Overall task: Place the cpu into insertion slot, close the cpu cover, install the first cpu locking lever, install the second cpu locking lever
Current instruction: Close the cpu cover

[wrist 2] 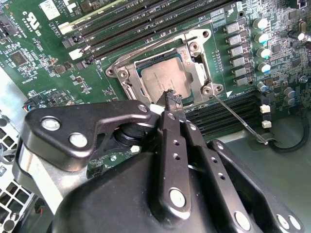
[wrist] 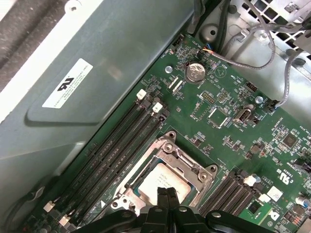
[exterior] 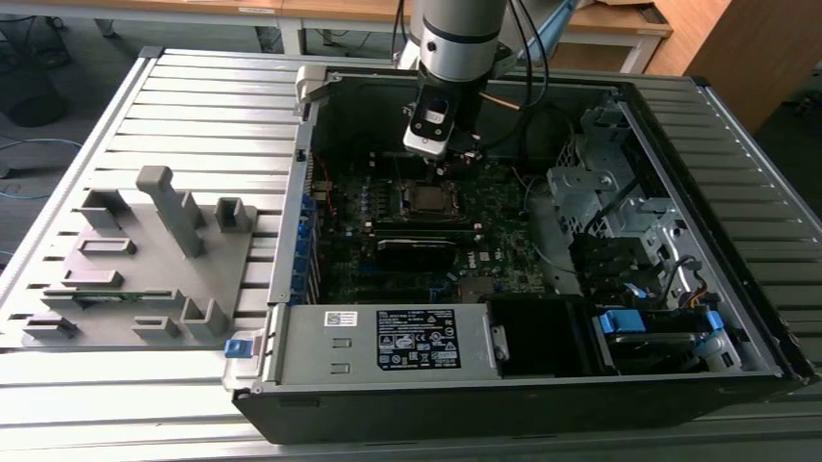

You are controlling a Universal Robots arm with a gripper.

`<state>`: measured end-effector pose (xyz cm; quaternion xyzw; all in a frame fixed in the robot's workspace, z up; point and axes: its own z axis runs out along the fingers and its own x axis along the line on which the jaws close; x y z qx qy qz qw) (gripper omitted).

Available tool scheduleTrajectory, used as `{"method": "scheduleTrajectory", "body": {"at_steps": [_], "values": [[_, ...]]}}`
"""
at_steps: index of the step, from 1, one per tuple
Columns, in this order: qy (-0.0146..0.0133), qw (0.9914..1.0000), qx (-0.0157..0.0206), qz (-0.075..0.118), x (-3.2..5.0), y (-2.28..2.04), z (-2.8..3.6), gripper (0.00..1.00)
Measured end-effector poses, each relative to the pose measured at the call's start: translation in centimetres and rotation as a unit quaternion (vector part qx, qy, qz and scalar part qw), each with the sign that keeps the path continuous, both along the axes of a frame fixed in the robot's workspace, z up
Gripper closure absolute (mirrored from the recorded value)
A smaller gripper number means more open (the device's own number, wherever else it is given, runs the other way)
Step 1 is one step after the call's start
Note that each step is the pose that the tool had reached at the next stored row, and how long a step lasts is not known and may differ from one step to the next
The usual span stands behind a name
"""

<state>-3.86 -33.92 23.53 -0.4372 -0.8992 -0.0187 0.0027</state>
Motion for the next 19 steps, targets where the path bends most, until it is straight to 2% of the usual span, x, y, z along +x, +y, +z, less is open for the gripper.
{"method": "scheduleTrajectory", "body": {"at_steps": [19], "values": [[0.0000,0.99997,0.0000,0.008,0.00,0.00,0.00,0.89]]}}
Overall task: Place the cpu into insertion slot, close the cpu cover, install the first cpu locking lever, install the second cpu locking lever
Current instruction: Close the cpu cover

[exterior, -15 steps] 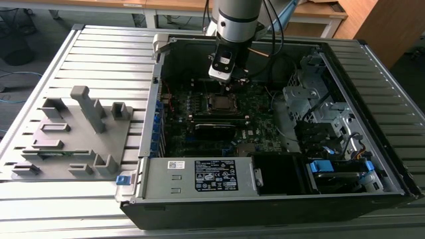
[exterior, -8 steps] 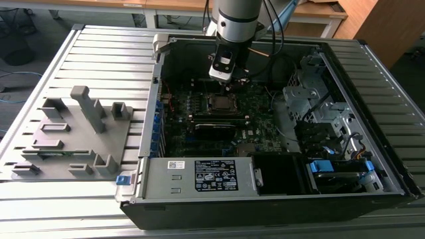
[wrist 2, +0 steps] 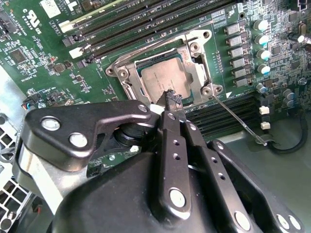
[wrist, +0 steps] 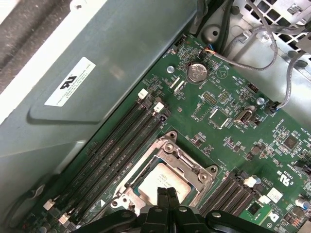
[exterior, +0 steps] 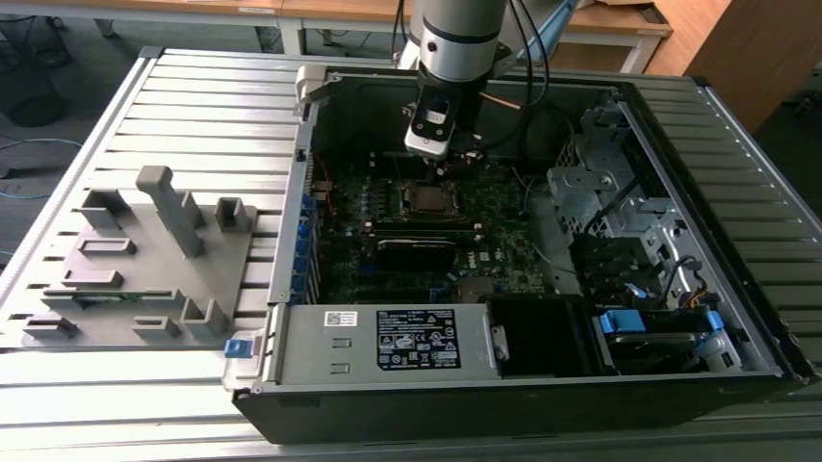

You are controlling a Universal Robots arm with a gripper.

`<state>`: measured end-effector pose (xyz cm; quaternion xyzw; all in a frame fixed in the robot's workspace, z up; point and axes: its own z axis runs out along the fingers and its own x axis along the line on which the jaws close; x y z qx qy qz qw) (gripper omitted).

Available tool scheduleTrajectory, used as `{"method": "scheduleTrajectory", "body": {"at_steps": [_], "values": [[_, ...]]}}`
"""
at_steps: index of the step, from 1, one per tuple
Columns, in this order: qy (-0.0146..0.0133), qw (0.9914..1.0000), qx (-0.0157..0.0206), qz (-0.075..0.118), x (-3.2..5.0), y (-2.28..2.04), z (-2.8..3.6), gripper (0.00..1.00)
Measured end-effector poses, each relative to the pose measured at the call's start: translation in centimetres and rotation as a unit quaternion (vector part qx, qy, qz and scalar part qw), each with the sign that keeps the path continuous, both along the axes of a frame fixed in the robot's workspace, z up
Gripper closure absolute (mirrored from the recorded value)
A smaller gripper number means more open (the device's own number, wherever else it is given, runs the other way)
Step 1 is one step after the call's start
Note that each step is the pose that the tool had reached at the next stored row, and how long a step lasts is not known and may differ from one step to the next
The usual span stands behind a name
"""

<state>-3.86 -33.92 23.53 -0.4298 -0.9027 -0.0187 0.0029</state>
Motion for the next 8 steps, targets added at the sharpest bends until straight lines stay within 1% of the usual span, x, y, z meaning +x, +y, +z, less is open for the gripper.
{"method": "scheduleTrajectory", "body": {"at_steps": [8], "values": [[0.0000,1.00000,0.0000,0.001,0.00,0.00,0.00,0.89]]}}
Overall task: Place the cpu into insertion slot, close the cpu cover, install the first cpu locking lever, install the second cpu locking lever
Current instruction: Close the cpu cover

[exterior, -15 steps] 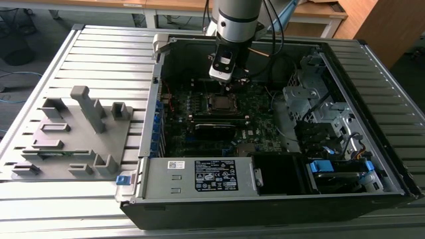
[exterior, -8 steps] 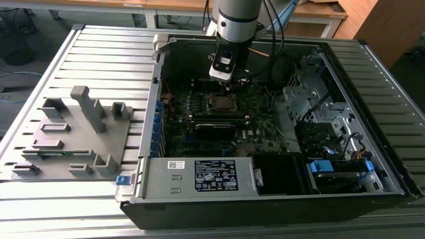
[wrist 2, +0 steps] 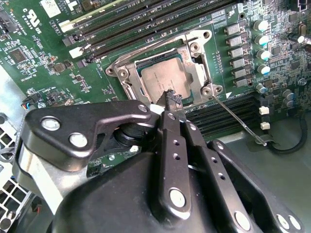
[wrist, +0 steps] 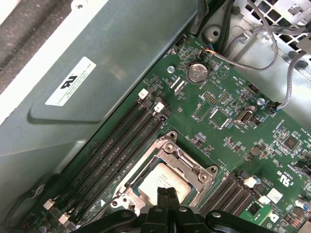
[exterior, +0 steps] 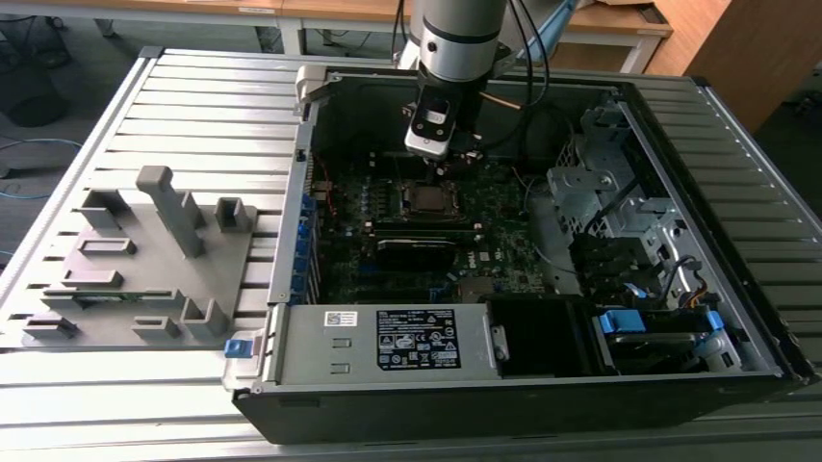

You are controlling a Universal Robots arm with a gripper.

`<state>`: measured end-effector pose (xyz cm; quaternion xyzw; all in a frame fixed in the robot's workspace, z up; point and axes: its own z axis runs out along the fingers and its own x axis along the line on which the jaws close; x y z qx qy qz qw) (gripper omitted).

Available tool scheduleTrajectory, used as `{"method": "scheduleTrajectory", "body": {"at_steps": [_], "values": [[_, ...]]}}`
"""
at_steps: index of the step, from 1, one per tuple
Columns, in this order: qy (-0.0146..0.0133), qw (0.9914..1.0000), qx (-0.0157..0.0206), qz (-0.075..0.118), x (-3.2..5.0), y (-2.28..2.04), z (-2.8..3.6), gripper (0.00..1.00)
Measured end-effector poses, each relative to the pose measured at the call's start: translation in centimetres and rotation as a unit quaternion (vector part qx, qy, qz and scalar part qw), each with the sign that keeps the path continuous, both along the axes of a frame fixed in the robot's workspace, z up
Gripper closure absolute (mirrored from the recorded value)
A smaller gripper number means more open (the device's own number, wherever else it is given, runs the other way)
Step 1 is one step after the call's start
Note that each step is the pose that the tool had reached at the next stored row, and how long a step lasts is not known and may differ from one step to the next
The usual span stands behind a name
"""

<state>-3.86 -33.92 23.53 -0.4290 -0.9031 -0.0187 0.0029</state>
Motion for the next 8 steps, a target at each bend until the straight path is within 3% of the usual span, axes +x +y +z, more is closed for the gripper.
{"method": "scheduleTrajectory", "body": {"at_steps": [8], "values": [[0.0000,1.00000,0.0000,0.002,0.00,0.00,0.00,0.89]]}}
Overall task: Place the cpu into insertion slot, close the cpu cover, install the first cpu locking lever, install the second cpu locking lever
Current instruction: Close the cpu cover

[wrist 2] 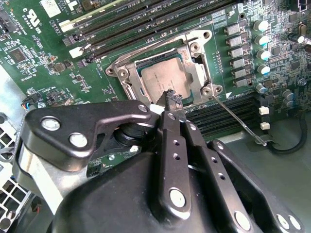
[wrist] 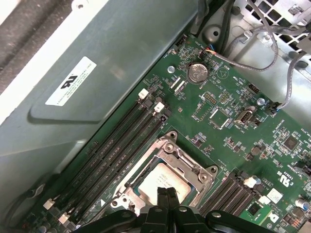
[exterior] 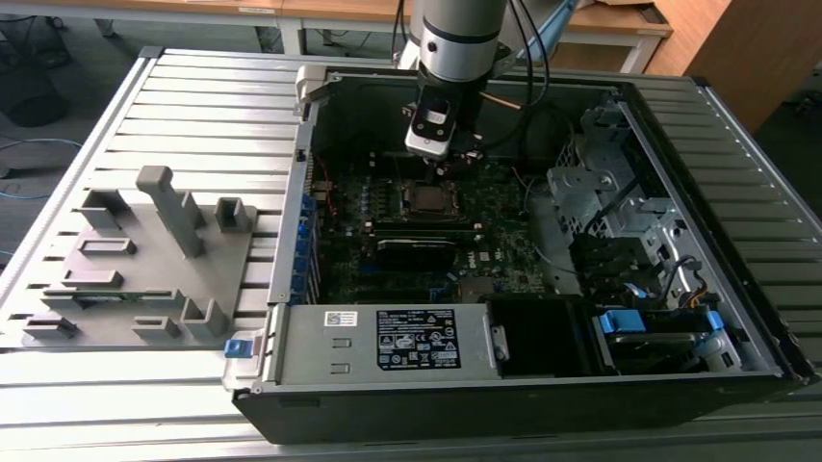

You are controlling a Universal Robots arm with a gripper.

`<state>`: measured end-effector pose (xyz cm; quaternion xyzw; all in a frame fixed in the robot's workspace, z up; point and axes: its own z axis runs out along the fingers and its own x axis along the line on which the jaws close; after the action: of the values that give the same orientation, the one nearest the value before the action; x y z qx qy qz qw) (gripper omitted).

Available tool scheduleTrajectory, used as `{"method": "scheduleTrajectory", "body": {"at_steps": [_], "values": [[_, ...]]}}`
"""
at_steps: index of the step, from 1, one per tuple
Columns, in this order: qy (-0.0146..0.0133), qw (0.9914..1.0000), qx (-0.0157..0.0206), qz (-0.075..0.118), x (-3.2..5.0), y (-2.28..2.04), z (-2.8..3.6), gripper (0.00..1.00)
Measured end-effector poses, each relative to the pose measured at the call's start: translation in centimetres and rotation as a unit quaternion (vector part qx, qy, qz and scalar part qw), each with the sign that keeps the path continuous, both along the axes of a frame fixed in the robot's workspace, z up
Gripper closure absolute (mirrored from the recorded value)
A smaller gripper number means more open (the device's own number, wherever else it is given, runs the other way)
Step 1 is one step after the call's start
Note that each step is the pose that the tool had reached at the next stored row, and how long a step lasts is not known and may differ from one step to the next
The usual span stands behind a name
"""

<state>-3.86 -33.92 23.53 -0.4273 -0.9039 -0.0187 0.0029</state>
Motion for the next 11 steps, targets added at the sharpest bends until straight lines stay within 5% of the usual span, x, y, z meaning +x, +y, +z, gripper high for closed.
{"method": "scheduleTrajectory", "body": {"at_steps": [11], "values": [[0.0000,0.99993,0.0000,0.011,0.00,0.00,0.00,0.89]]}}
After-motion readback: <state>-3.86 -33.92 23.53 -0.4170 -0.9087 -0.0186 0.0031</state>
